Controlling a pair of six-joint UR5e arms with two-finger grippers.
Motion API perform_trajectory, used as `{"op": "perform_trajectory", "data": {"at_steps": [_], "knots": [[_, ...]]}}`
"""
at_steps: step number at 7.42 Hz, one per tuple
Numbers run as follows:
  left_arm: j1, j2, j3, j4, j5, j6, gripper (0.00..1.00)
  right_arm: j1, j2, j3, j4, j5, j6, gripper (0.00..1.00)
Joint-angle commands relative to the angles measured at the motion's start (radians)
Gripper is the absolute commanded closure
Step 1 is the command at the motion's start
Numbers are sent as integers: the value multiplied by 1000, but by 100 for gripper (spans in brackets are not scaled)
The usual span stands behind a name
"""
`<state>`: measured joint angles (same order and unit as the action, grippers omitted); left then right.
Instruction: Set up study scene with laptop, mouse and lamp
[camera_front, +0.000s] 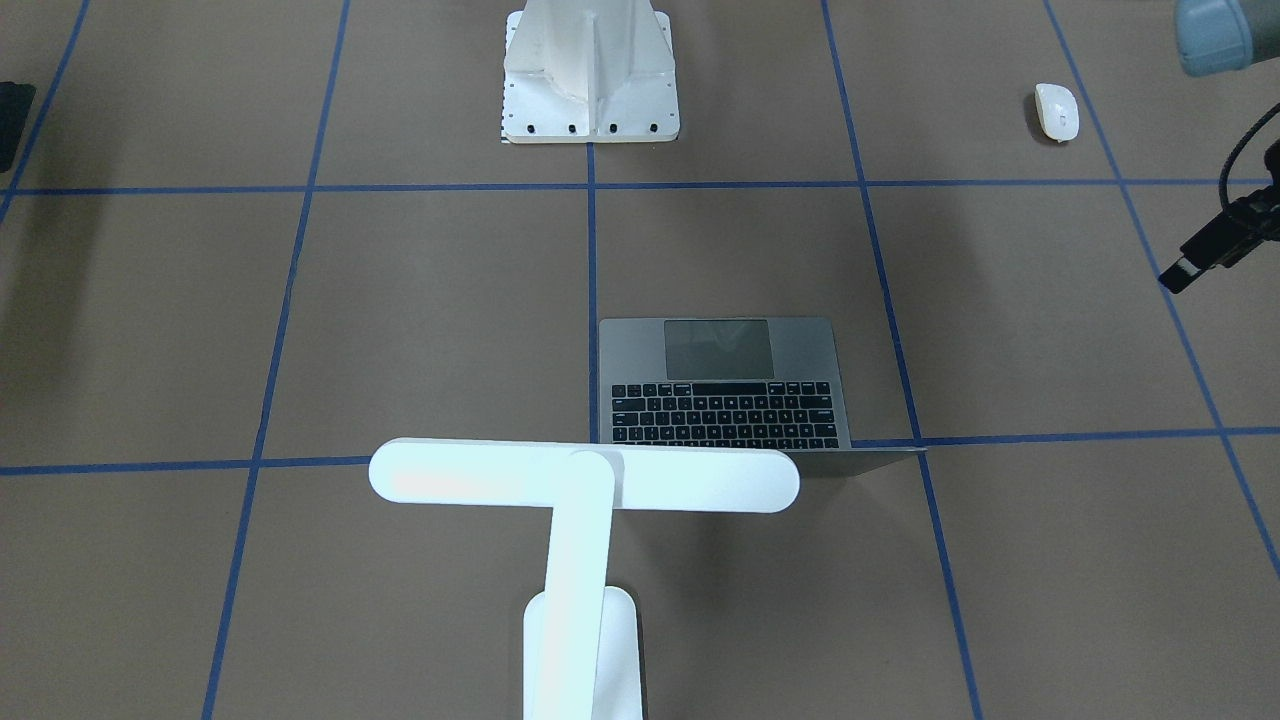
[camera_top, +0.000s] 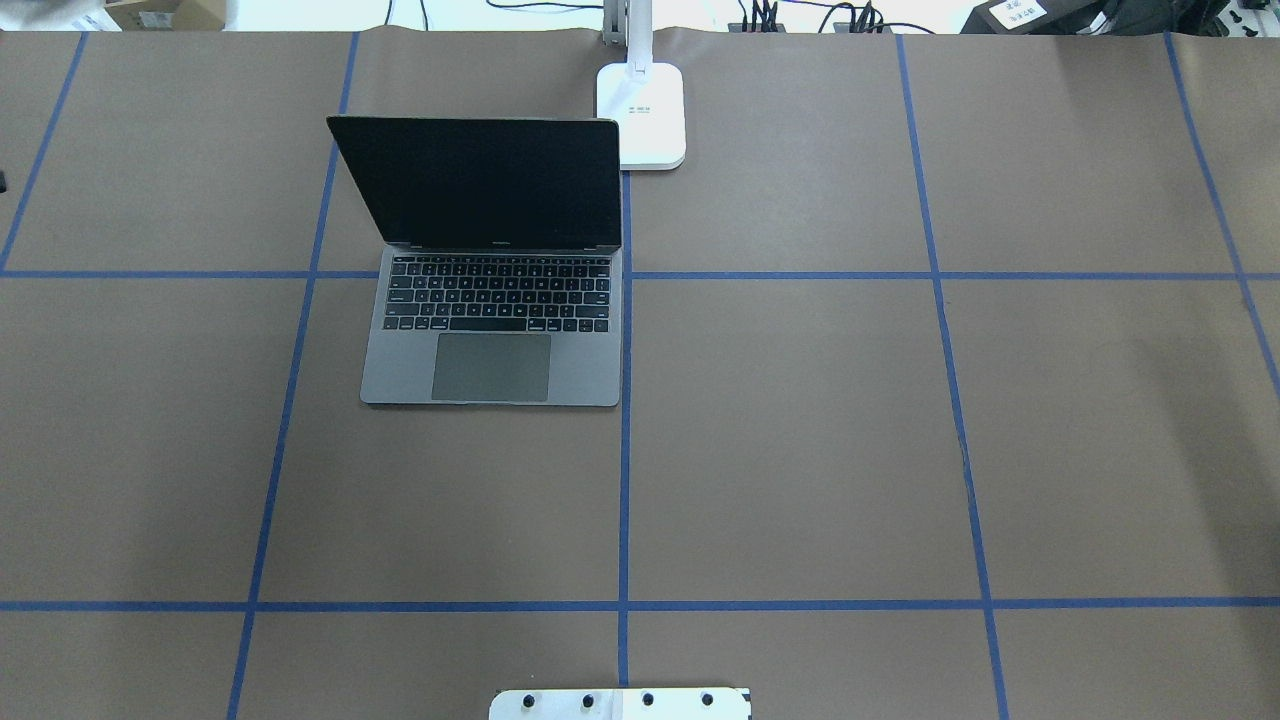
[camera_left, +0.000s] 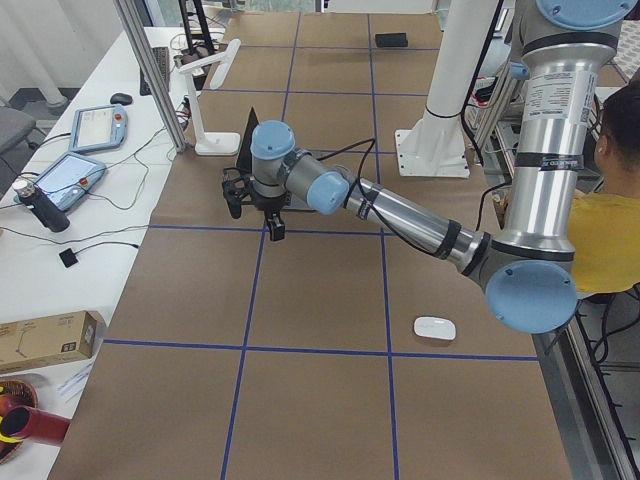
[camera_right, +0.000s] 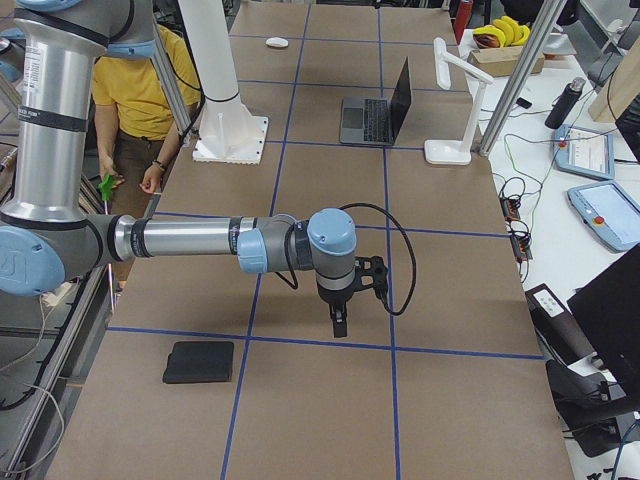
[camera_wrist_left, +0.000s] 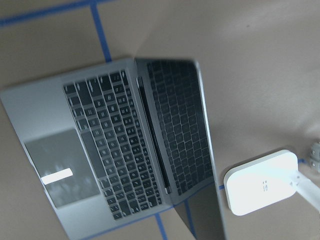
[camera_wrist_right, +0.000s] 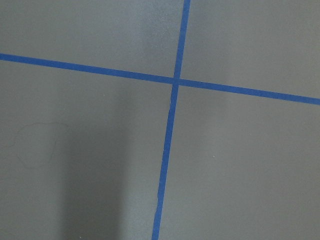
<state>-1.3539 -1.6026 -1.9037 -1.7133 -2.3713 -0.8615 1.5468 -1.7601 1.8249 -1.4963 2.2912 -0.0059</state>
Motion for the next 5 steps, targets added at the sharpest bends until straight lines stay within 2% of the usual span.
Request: {"op": "perform_trajectory", "data": {"at_steps": [1, 3, 4, 5], "knots": [[-103, 82, 76, 0, 1, 366, 0, 15, 7, 5, -7, 16, 1, 0], [-169, 122, 133, 0, 0, 560, 0, 15, -24, -1, -10, 14, 10, 0], [-174, 128, 140, 0, 0, 568, 0, 27, -104, -6, 7, 8, 10, 0], [-174, 136, 141, 0, 0, 569, 0, 92, -111, -15, 4, 39, 12, 0]]}}
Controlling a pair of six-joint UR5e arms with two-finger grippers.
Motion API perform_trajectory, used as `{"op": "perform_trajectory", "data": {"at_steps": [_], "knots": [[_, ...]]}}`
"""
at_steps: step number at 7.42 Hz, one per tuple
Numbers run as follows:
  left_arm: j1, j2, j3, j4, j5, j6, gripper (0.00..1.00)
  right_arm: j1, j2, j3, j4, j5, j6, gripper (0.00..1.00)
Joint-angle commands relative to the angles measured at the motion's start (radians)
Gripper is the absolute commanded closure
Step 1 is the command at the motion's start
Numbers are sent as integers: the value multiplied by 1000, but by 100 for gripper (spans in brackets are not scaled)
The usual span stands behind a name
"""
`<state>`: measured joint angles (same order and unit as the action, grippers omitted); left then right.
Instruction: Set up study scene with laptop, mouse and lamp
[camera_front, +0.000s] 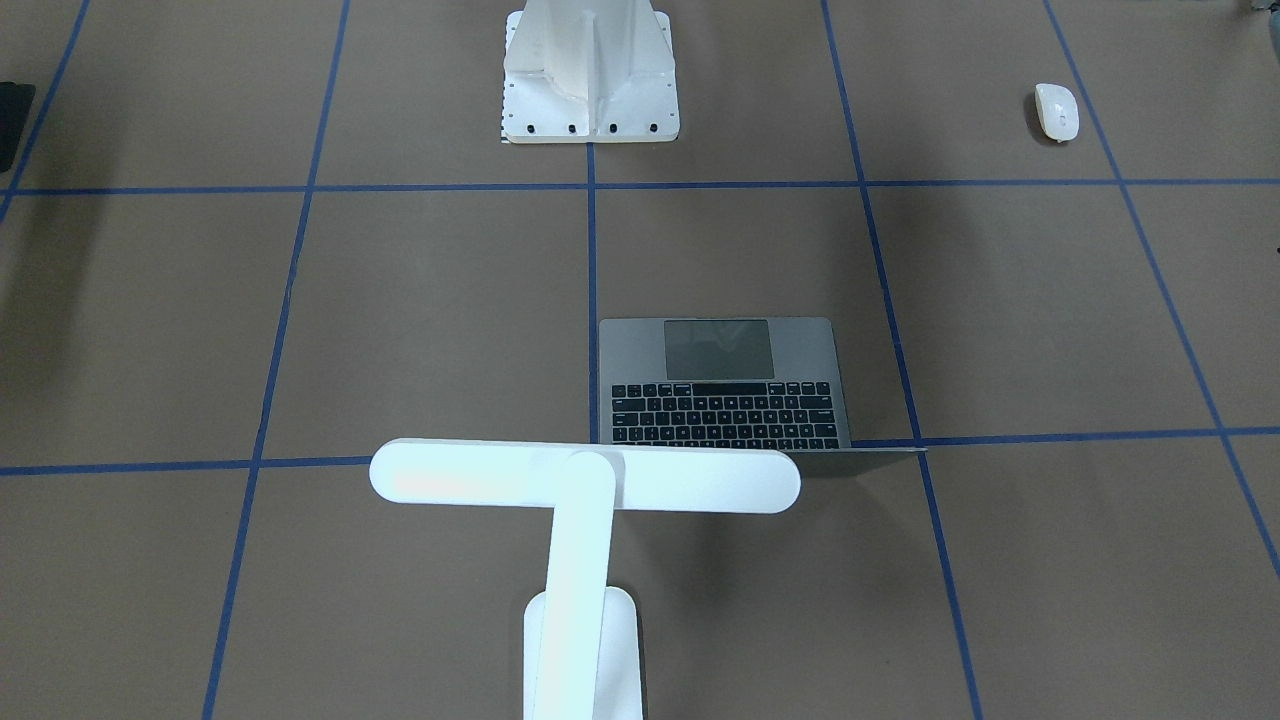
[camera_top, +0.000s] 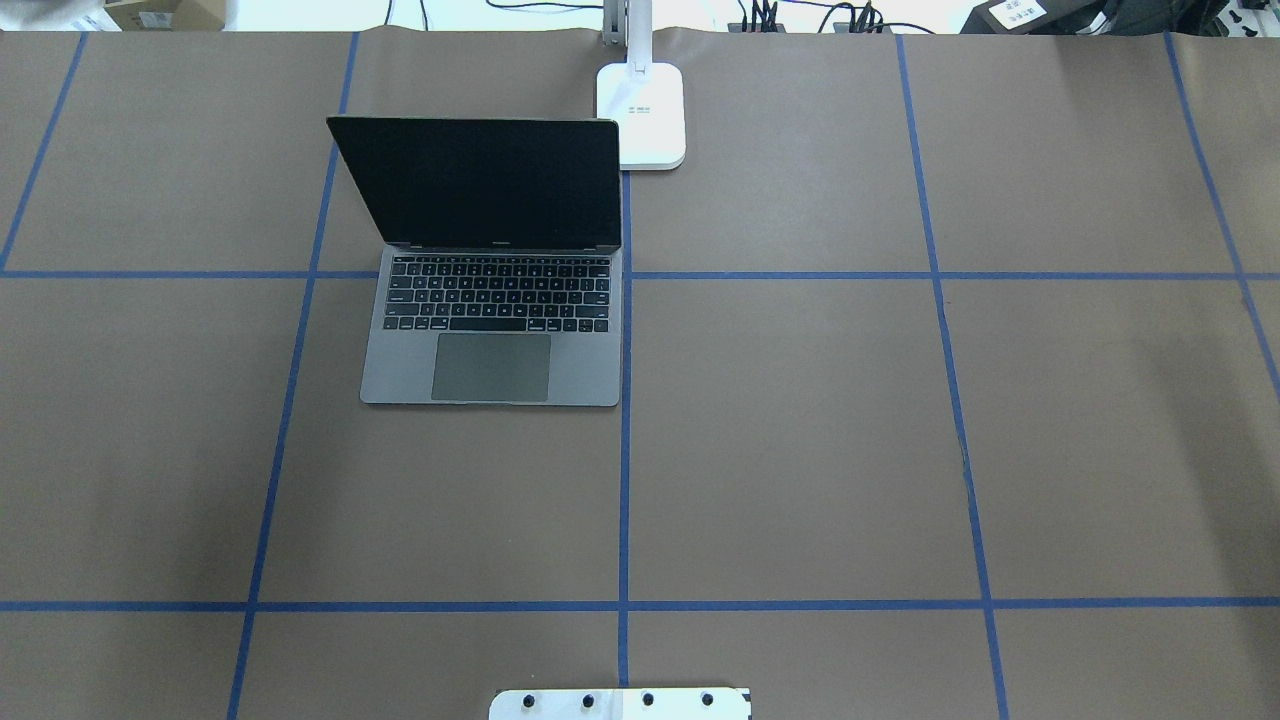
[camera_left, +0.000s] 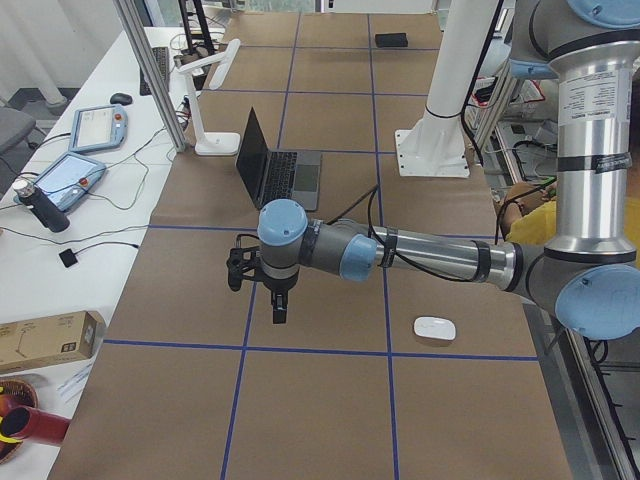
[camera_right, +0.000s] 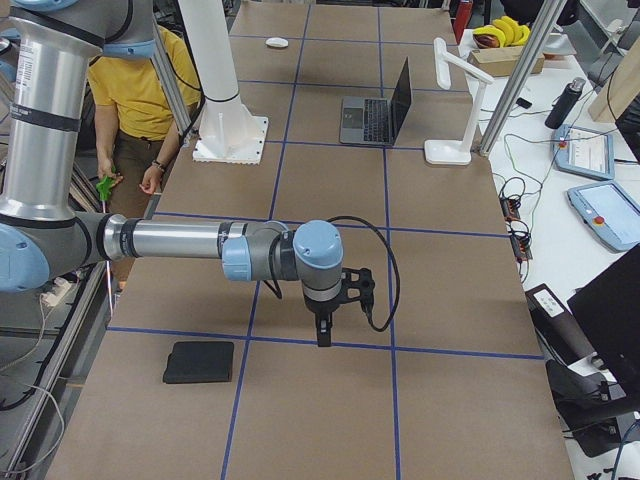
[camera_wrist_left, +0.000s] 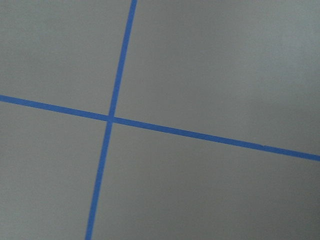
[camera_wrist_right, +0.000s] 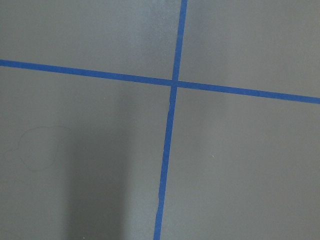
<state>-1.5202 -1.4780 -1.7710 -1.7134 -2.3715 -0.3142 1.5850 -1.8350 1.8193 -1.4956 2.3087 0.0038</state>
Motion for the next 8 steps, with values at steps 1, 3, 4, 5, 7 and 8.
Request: {"op": "perform_trajectory", "data": {"at_steps": [1, 3, 4, 5, 7, 8], "knots": [[-8, 13, 15, 0, 0, 23, 0, 110, -38, -58, 0, 38, -13, 0], [-8, 19, 36, 1, 3, 33, 0, 142, -29, -136, 9, 41, -19, 0], [-11, 31, 54, 2, 3, 74, 0, 154, -39, -132, 9, 44, -21, 0], [-14, 42, 56, 2, 3, 96, 0, 167, -55, -133, 17, 41, -31, 0], [-14, 50, 59, 2, 3, 96, 0, 208, -95, -176, 121, -98, -32, 0], [-14, 53, 58, 0, 3, 98, 0, 233, -69, -190, 127, -101, -21, 0]]}}
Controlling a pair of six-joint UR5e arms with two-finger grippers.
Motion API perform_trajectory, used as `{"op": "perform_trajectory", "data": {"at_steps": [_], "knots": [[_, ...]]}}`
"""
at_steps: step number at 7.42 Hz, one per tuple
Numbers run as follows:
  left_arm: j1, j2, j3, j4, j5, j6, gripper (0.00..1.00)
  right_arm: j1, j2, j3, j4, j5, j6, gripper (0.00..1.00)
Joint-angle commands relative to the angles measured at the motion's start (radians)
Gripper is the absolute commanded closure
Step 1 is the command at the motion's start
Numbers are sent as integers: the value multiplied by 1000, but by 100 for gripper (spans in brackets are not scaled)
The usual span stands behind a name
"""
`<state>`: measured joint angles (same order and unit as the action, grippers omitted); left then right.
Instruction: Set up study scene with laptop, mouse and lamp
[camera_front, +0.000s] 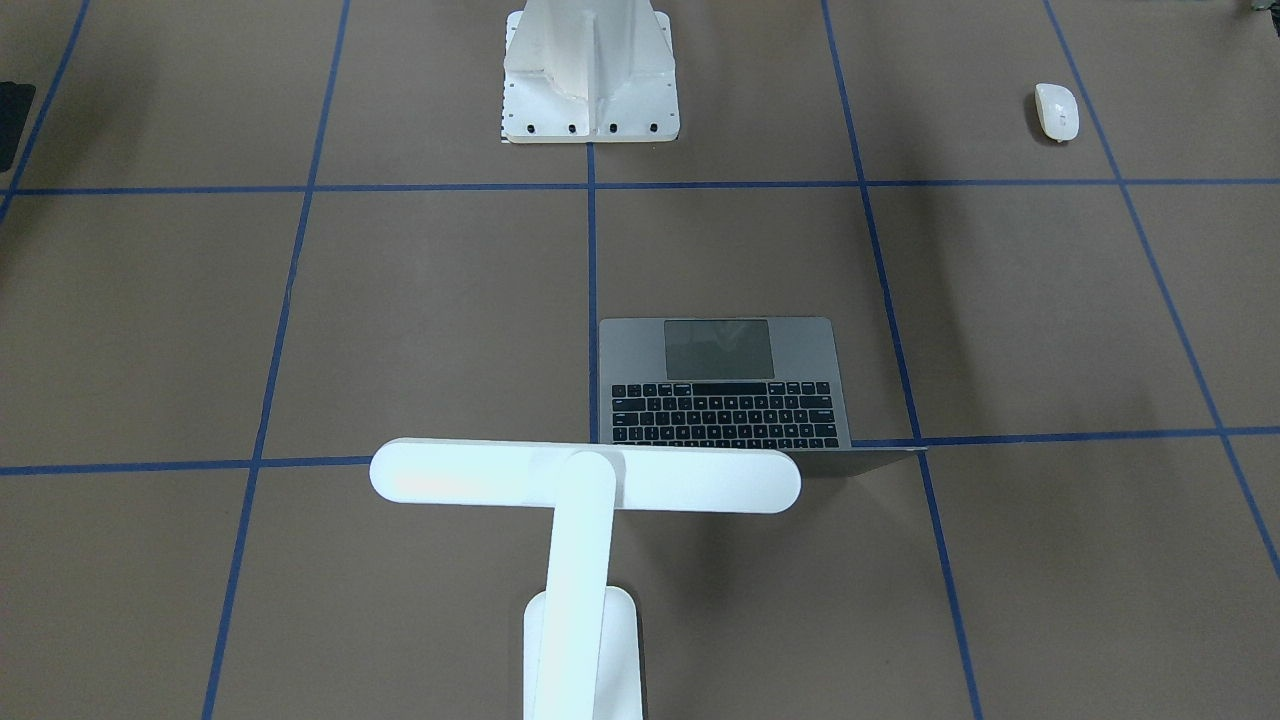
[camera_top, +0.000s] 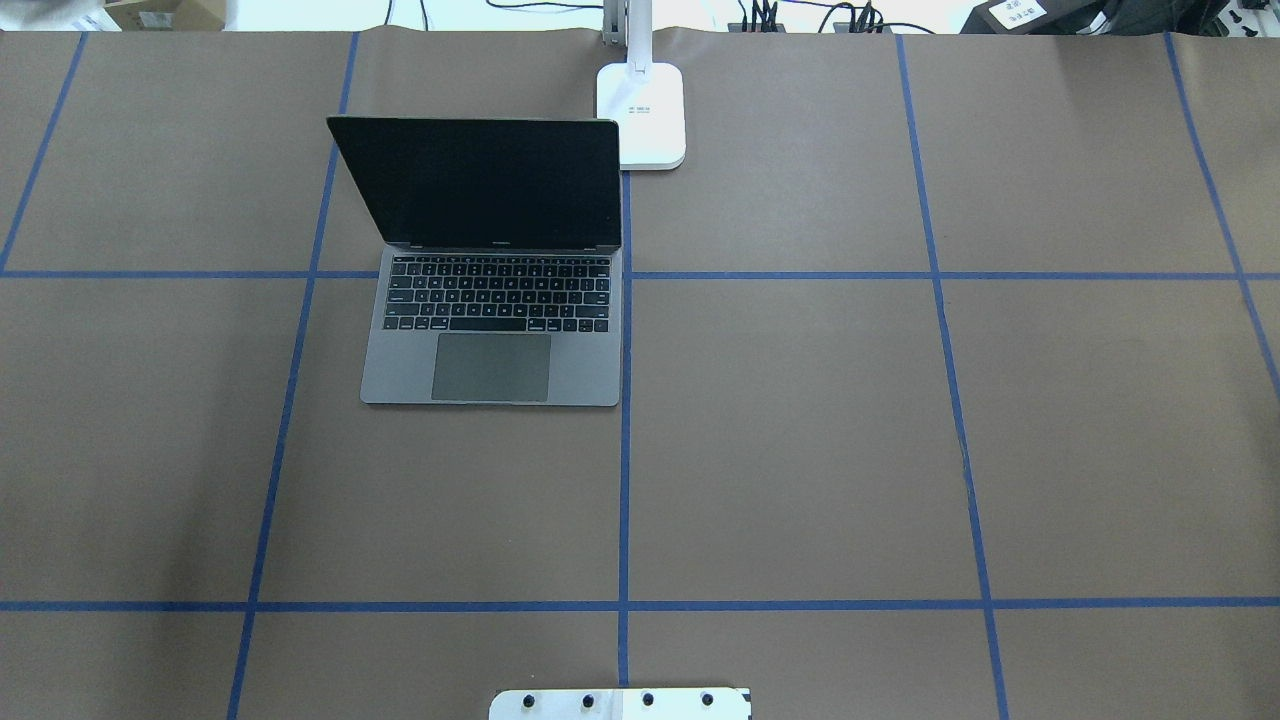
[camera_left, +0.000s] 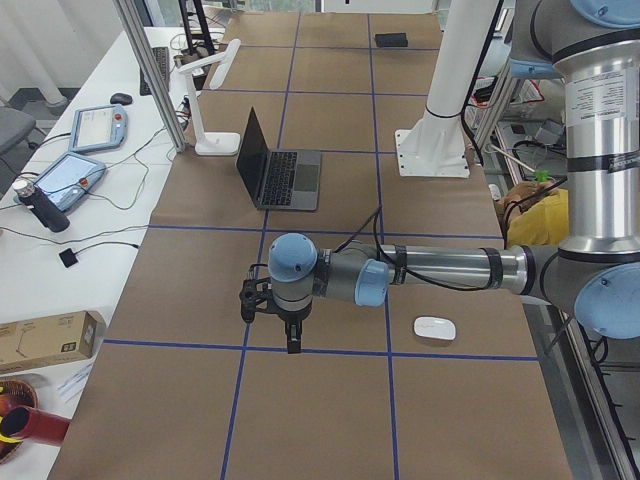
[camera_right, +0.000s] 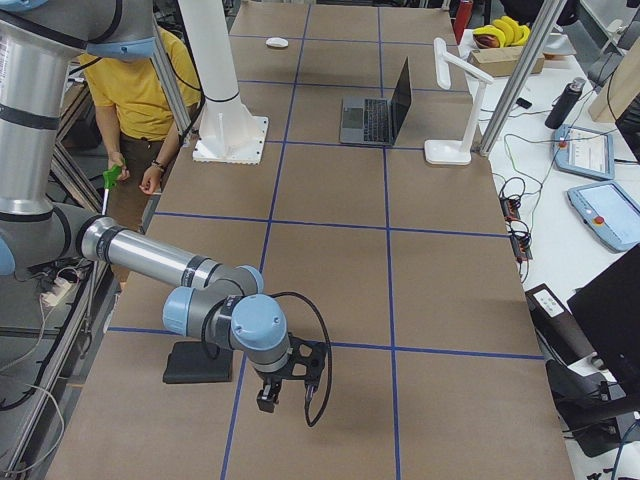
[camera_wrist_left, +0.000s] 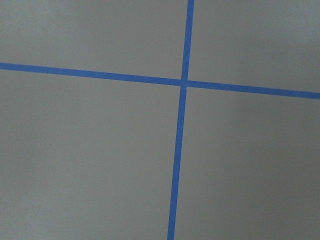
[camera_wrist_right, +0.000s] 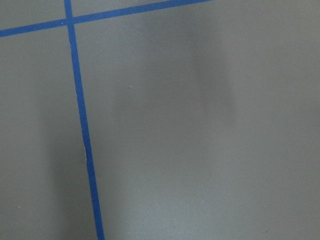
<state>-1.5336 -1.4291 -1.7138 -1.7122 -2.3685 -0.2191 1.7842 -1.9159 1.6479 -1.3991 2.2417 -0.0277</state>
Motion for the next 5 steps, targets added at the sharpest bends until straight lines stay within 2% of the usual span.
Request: {"op": "perform_trajectory", "data": {"at_steps": [1, 2, 5], "knots": [[-2, 4, 2, -1, 2, 3, 0, 61, 15, -14, 17, -22, 11, 0], [-2, 4, 2, 0, 3, 3, 0, 64, 21, -8, -57, -22, 11, 0], [-2, 10, 2, -1, 3, 3, 0, 102, 17, -20, -46, -39, 37, 0]]}}
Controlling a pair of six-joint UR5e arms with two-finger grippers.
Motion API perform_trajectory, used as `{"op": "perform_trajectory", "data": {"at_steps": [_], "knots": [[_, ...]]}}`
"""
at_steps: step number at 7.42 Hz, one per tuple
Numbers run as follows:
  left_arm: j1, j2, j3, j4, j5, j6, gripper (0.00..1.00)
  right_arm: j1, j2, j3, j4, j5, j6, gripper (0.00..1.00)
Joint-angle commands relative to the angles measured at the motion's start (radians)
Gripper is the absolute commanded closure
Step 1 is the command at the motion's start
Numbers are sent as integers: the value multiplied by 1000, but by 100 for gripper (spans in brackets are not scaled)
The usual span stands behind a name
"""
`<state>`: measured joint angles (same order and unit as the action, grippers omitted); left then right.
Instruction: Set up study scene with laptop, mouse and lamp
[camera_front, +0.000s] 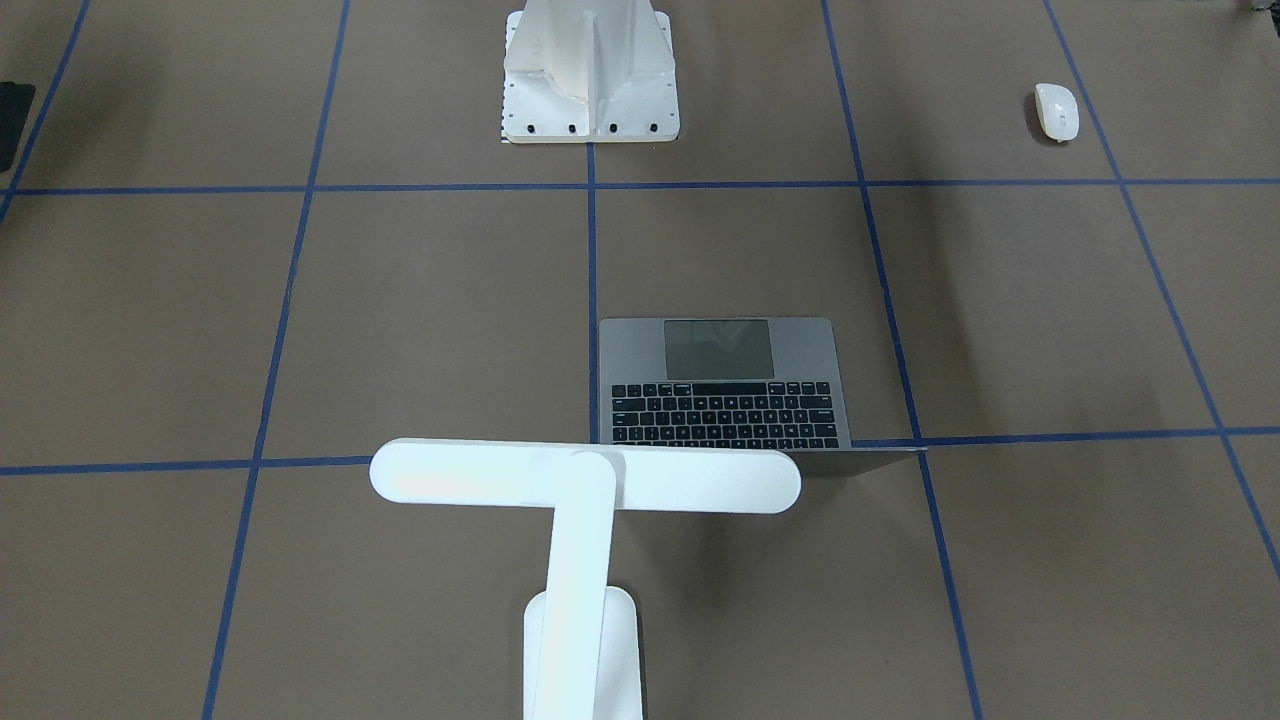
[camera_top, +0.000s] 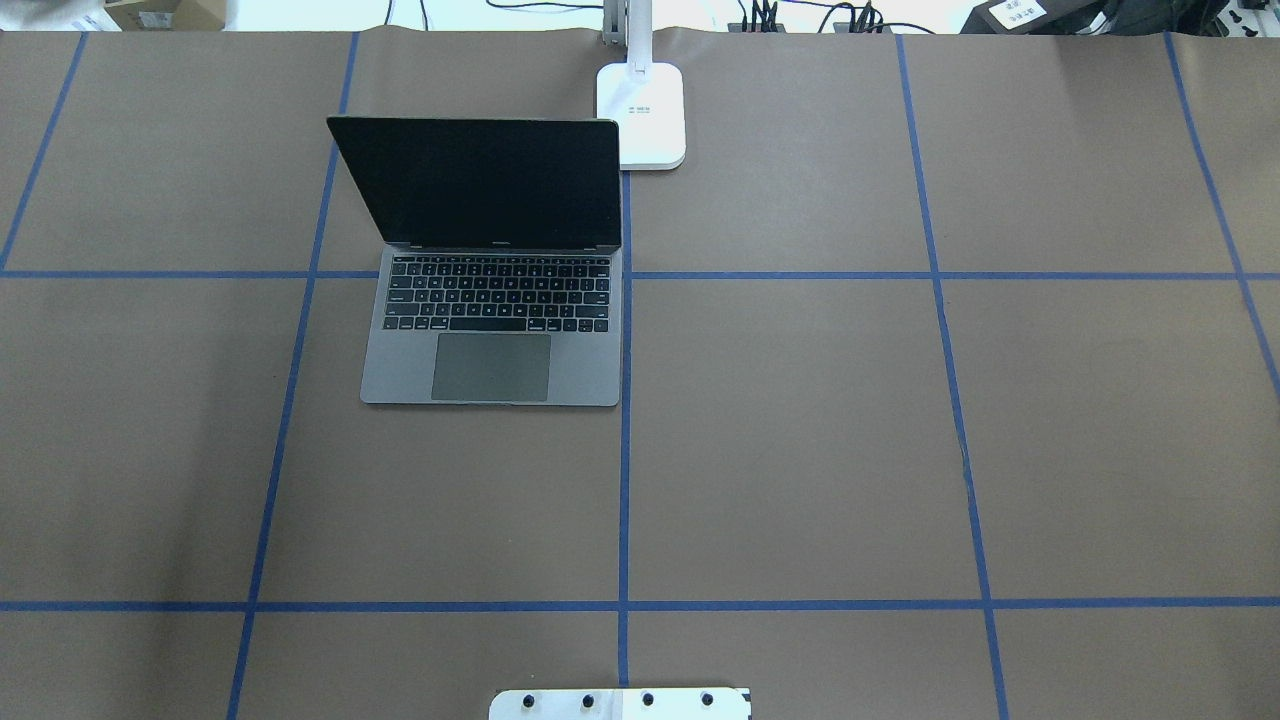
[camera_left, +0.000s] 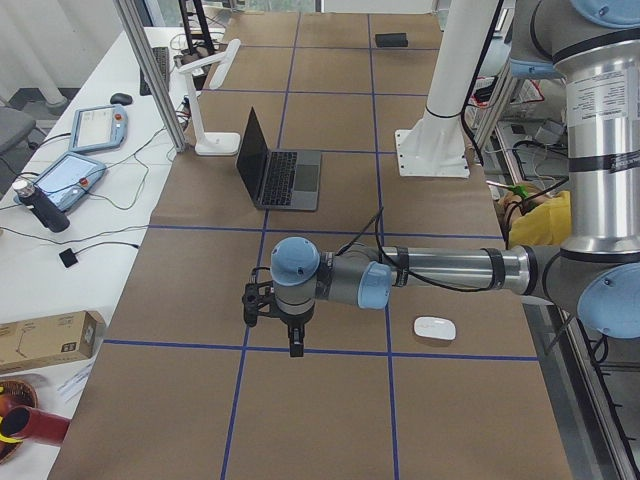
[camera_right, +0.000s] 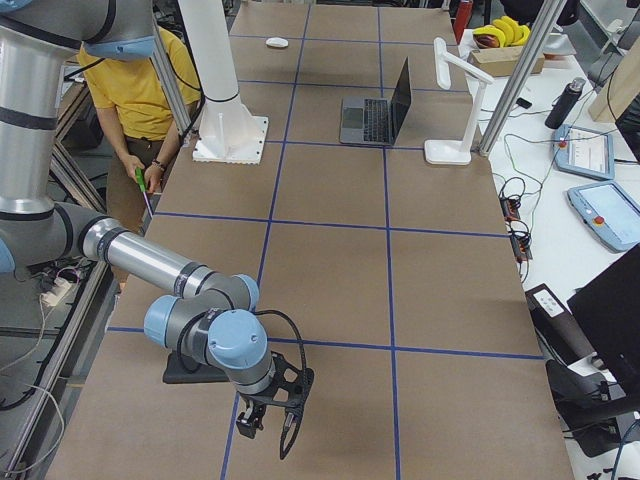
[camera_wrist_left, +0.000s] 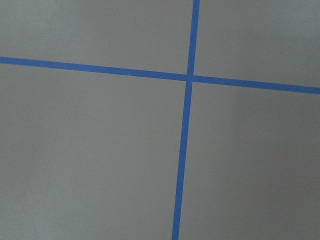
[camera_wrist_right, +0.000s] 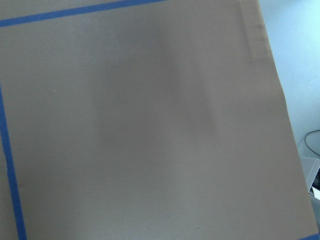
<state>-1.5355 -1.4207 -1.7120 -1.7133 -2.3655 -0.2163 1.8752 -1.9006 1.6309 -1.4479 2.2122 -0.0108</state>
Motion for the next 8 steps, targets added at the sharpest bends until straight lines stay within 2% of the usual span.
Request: {"op": "perform_trajectory", "data": {"at_steps": [1, 3, 6, 8], "knots": [[0, 2, 0, 0, 0, 0, 0, 50, 2, -3, 1, 42, 93, 0], [0, 2, 0, 0, 0, 0, 0, 50, -28, 23, 3, 54, 169, 0], [0, 5, -1, -2, 2, 0, 0, 42, -38, 26, -32, 64, 515, 0], [-2, 5, -3, -2, -1, 0, 0, -75, -38, 70, -74, 70, 798, 0]]}}
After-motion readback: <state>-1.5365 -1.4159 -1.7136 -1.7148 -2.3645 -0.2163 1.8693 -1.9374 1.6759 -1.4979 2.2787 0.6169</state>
